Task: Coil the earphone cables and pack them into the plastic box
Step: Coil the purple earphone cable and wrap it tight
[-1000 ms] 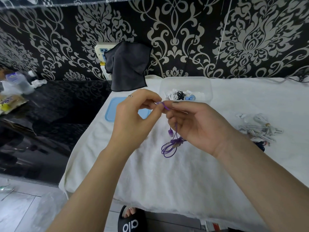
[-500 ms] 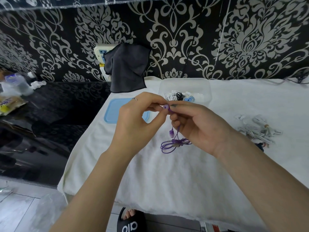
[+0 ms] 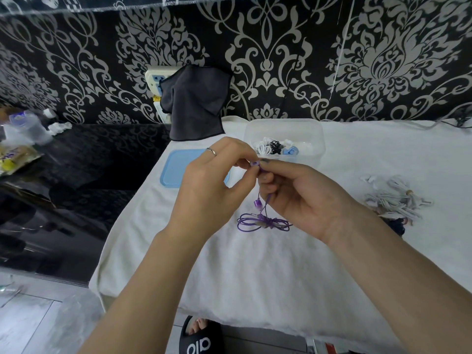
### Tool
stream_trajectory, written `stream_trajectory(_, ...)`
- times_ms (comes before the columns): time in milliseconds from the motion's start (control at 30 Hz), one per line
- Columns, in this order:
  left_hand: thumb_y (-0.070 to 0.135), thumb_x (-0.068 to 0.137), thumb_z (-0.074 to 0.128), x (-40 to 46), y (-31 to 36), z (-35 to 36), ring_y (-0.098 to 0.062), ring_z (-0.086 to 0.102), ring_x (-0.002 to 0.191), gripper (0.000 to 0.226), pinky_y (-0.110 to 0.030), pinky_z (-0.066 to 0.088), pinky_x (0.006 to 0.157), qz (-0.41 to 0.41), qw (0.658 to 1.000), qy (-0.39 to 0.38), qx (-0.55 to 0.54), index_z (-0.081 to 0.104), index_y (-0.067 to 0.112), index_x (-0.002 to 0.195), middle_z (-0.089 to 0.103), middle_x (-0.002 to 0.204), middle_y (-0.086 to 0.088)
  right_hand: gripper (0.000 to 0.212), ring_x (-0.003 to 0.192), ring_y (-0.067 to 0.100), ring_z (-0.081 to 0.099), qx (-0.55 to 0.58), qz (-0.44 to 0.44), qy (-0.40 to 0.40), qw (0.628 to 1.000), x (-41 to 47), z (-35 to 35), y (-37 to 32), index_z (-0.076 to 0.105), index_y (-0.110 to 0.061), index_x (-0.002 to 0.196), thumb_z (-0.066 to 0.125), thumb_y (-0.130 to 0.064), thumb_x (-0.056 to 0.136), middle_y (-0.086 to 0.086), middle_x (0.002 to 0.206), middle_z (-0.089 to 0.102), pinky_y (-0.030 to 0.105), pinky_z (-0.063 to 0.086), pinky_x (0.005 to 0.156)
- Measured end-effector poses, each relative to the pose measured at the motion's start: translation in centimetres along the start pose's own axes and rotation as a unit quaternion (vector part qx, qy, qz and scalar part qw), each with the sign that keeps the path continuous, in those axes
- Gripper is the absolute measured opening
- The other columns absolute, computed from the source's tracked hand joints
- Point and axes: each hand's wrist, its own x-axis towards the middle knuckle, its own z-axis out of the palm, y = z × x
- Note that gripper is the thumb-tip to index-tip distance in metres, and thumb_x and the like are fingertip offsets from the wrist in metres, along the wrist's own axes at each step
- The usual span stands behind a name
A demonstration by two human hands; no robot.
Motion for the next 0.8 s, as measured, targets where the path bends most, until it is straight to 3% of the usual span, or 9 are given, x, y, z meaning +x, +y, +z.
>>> stream_trajectory(133,-0.002,0.086,0.073,0.03,0.09,-0.04,-0.007,0.065,0.084,0.01,-0.034,0.055,0.076,-0.006,1.0,0.002,-0.009,0.07,0.004,0.092,0.069,0.093,0.001,0.009,0.056,0.006,0.051,0.007,0.005,0.001,1.0,0.14,-0.01,0.14,0.069,0.0,0.09,0.06,0.002,0.091,0.005,0.077,0.064,0.016,0.042,0.05)
stream_trajectory(300,-0.001,0.085,0.075,0.09,0.23,-0.11,-0.005,0.066,0.085,0.011,-0.029,0.056,0.078,-0.023,0.999,0.012,-0.022,0.071,0.004,0.094,0.07,0.091,0.001,0.009,0.056,0.005,0.051,0.008,0.003,0.008,1.0,0.22,0.0,0.12,0.069,0.001,0.095,0.061,0.002,0.091,0.005,0.076,0.065,0.015,0.041,0.05)
stream_trajectory(467,0.002,0.089,0.073,0.01,0.2,-0.1,-0.008,0.067,0.086,0.007,-0.026,0.056,0.08,-0.038,0.998,0.005,-0.043,0.071,0.004,0.095,0.071,0.091,0.0,0.012,0.056,0.005,0.049,-0.01,-0.005,0.013,1.0,0.07,0.13,0.08,0.068,-0.001,0.089,0.058,0.002,0.093,0.004,0.07,0.067,0.015,0.039,0.052)
stream_trajectory(600,0.003,0.092,0.069,-0.02,0.21,0.16,-0.02,0.072,0.089,0.005,-0.035,0.058,0.084,-0.099,0.989,-0.006,-0.111,0.07,0.005,0.097,0.072,0.091,-0.002,0.013,0.057,0.005,0.047,-0.016,-0.017,0.012,1.0,0.01,0.12,-0.01,0.067,-0.003,0.091,0.056,0.002,0.095,0.003,0.068,0.068,0.014,0.038,0.052)
stream_trajectory(800,-0.003,0.093,0.067,0.19,0.38,0.2,-0.026,0.074,0.09,0.007,-0.038,0.058,0.088,-0.167,0.96,-0.01,-0.226,0.065,0.003,0.095,0.072,0.091,-0.01,0.011,0.054,0.004,0.049,-0.049,-0.046,0.004,0.998,0.18,-0.1,-0.07,0.068,0.0,0.097,0.057,0.001,0.094,0.005,0.074,0.067,0.016,0.036,0.05)
